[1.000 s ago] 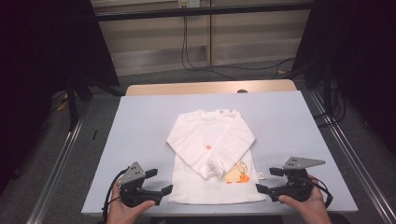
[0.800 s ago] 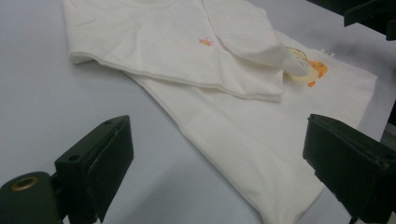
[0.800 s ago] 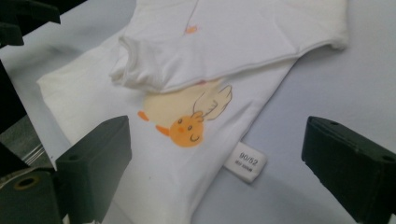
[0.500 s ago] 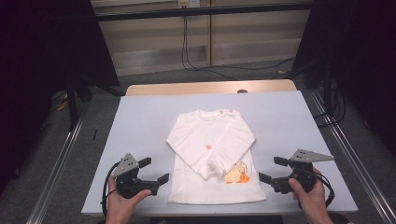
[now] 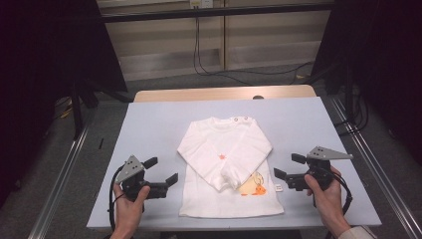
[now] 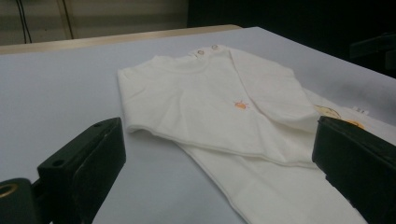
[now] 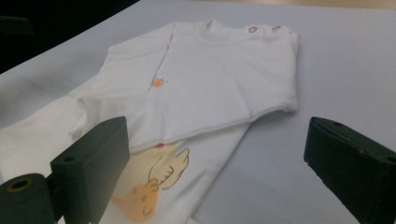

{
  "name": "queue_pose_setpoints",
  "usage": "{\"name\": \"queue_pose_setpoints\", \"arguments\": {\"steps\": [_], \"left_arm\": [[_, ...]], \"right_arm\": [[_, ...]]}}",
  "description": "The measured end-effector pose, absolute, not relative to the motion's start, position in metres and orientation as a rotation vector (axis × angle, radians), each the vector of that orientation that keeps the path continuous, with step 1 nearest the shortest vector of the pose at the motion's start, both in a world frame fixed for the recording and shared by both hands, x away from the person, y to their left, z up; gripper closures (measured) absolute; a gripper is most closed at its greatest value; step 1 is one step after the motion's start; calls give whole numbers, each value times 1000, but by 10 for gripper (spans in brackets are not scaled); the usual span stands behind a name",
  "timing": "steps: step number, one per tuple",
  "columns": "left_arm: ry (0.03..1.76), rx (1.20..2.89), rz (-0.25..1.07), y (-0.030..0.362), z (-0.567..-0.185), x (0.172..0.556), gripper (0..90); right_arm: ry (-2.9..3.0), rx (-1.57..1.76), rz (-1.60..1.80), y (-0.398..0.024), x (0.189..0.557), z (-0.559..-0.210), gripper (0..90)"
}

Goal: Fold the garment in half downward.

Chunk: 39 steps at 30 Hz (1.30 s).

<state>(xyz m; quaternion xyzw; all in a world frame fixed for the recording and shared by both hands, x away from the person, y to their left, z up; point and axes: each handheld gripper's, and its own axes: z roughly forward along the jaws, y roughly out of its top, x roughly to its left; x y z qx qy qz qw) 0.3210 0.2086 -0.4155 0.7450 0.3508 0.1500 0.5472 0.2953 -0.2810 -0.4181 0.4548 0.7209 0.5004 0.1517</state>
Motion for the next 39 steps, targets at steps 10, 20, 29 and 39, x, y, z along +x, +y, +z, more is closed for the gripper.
{"name": "queue_pose_setpoints", "arguments": {"steps": [10, 20, 29, 39], "left_arm": [[853, 1779, 412, 208, -416, 345, 68], [815, 1799, 396, 201, -412, 378, 80], [769, 1824, 403, 186, -404, 405, 64], [820, 1811, 332, 183, -403, 437, 48]], "right_arm": [[2090, 1235, 1446, -274, 326, -416, 71], [2092, 1208, 1423, -281, 352, -409, 73], [2140, 1155, 1372, -279, 378, -395, 55], [2171, 1165, 1360, -276, 412, -393, 54]]}}
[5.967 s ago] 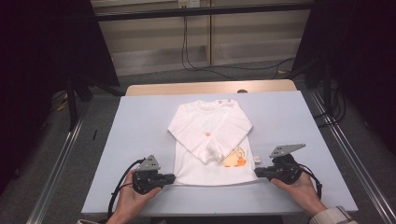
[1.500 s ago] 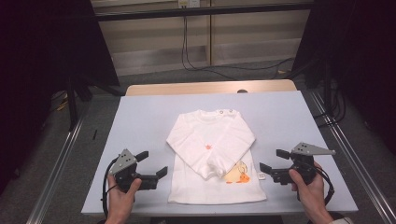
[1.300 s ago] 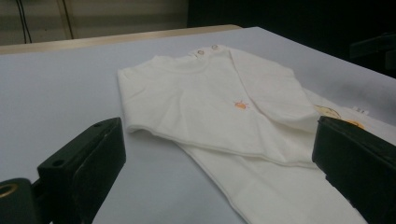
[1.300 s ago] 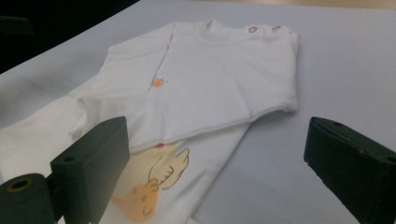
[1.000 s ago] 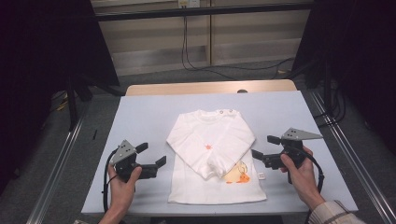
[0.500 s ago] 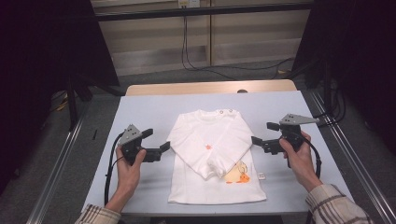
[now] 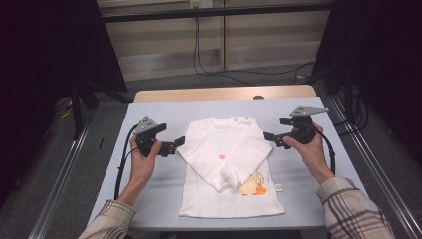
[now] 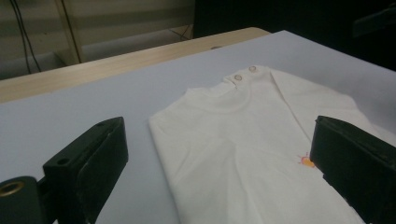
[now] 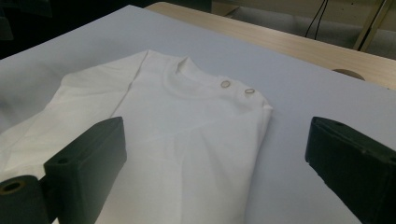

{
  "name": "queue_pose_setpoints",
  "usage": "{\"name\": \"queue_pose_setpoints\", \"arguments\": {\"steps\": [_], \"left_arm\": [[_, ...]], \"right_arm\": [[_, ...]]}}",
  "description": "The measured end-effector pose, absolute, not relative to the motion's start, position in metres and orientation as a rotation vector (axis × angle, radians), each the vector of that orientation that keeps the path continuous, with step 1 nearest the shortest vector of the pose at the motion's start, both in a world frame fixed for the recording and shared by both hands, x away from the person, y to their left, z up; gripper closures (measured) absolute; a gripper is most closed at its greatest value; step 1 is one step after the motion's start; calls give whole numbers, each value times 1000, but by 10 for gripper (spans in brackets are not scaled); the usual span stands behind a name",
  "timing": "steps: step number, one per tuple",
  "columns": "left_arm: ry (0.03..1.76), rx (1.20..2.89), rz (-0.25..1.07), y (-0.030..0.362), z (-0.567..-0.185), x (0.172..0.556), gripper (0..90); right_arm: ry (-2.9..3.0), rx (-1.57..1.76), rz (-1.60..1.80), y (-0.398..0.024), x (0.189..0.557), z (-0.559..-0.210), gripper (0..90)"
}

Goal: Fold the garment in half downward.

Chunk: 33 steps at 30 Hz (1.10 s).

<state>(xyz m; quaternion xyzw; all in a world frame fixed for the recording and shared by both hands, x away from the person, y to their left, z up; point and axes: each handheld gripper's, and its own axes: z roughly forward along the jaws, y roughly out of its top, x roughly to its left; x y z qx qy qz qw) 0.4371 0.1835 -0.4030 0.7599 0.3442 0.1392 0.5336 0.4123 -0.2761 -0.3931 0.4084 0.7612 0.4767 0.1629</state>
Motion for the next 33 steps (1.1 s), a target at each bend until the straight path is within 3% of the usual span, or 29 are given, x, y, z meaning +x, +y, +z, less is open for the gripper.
{"name": "queue_pose_setpoints", "arguments": {"steps": [23, 28, 33], "left_arm": [[886, 1871, 375, 165, -421, 509, 39], [921, 1838, 383, 169, -427, 518, 29], [929, 1840, 388, 170, -431, 526, 31]], "right_arm": [[2282, 1211, 1156, -265, 501, -417, 128], [2300, 1226, 1126, -262, 514, -422, 164], [2340, 1238, 1116, -260, 521, -431, 265]]}}
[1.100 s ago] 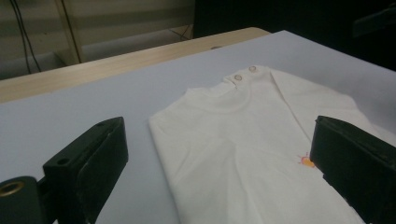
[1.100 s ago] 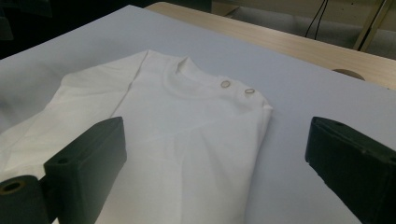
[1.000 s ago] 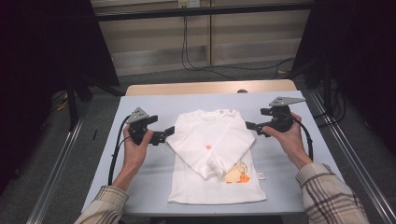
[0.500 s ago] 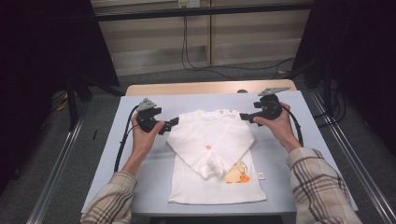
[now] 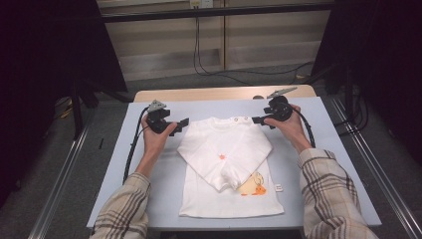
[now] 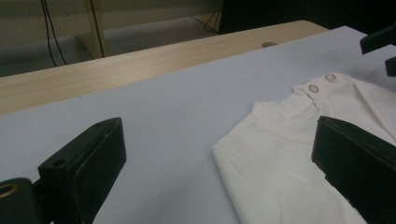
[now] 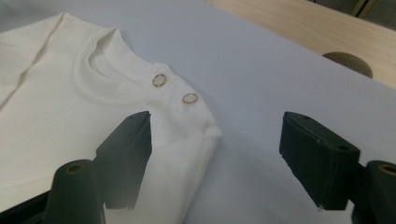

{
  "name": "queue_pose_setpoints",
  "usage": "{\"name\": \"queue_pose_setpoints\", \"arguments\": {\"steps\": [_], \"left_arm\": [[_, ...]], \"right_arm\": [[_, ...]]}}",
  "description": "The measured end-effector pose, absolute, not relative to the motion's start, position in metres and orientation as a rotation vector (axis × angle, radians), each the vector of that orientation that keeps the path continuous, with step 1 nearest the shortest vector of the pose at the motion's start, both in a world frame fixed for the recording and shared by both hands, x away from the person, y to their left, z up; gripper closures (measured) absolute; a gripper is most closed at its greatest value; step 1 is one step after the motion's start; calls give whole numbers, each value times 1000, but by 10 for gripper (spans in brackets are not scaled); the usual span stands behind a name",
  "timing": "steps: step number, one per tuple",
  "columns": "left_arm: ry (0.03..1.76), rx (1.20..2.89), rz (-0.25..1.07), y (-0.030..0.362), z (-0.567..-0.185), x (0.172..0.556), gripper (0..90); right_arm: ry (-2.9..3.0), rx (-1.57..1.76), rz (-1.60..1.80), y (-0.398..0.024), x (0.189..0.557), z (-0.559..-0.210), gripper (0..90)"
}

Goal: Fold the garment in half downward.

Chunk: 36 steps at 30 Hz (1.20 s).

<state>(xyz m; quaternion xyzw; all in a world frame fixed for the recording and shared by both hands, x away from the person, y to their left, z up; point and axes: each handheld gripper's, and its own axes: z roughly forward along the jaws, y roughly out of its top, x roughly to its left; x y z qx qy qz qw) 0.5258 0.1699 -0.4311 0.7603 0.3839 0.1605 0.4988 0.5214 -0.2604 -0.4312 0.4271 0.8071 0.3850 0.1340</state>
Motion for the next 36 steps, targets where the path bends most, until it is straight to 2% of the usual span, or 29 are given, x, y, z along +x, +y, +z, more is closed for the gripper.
{"name": "queue_pose_setpoints", "arguments": {"steps": [3, 7, 9, 12, 13, 22, 24, 27, 29, 34, 36], "left_arm": [[943, 1842, 391, 169, -430, 529, 32], [938, 1855, 391, 167, -431, 532, 32], [941, 1863, 382, 165, -433, 533, 33], [948, 1863, 369, 164, -436, 534, 33], [958, 1863, 366, 163, -437, 534, 33], [971, 1890, 355, 160, -439, 538, 50], [962, 1907, 361, 159, -438, 538, 81], [973, 1910, 335, 158, -439, 538, 83], [977, 1911, 323, 156, -440, 539, 103], [1017, 1900, 283, 150, -447, 545, 163], [1009, 1944, 280, 147, -449, 547, 194]], "right_arm": [[2360, 1272, 1104, -261, 526, -441, 348], [2381, 1284, 1072, -263, 527, -449, 393], [2392, 1286, 1074, -263, 527, -450, 458], [2412, 1291, 1077, -263, 528, -453, 494], [2427, 1299, 1082, -262, 527, -454, 538], [2440, 1275, 1078, -256, 527, -456, 638], [2455, 1270, 1083, -255, 527, -456, 730], [2457, 1300, 1104, -254, 527, -457, 773], [2457, 1328, 1146, -257, 528, -458, 836], [2457, 1342, 1153, -258, 528, -459, 852], [2452, 1347, 1152, -257, 528, -459, 852]]}}
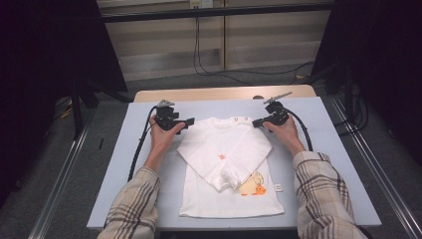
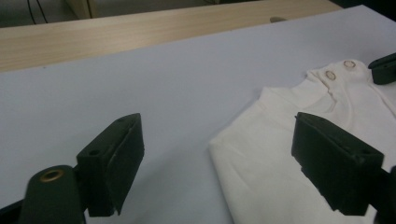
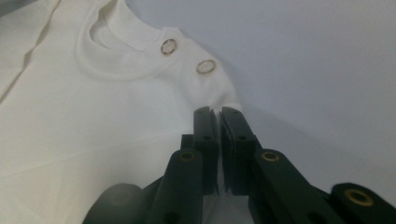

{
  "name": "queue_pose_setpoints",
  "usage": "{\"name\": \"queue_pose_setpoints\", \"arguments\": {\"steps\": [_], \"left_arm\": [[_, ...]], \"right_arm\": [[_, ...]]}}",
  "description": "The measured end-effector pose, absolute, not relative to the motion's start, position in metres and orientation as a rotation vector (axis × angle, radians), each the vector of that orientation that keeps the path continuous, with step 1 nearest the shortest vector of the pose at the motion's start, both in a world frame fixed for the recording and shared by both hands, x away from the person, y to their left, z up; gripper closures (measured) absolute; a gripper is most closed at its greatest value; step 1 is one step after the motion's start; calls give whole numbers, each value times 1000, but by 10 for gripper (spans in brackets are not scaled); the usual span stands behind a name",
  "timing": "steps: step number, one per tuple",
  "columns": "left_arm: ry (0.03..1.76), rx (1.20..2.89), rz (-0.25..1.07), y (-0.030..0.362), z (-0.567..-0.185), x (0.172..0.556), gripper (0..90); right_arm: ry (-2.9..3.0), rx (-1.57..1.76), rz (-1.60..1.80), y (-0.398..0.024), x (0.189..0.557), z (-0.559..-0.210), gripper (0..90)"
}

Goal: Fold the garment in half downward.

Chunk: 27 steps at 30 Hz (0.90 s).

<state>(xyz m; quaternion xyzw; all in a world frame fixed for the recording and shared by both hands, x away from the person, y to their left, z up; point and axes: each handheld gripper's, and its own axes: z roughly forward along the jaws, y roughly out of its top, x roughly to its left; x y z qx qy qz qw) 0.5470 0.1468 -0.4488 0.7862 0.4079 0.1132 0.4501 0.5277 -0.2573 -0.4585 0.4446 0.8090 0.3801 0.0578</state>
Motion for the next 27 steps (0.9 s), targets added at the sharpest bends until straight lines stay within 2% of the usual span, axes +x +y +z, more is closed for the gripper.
{"name": "queue_pose_setpoints", "arguments": {"steps": [5, 12, 18, 22, 27], "left_arm": [[1024, 1987, 265, 144, -453, 552, 284], [1022, 2048, 207, 147, -460, 557, 494], [979, 2083, 232, 141, -460, 555, 563], [968, 2108, 253, 136, -459, 554, 568], [956, 2107, 255, 137, -461, 554, 633]], "right_arm": [[2451, 1342, 1145, -256, 528, -458, 852], [2450, 1333, 1141, -256, 527, -458, 852], [2451, 1334, 1132, -255, 527, -458, 852], [2451, 1331, 1127, -255, 527, -457, 852], [2450, 1336, 1138, -256, 527, -458, 852]]}}
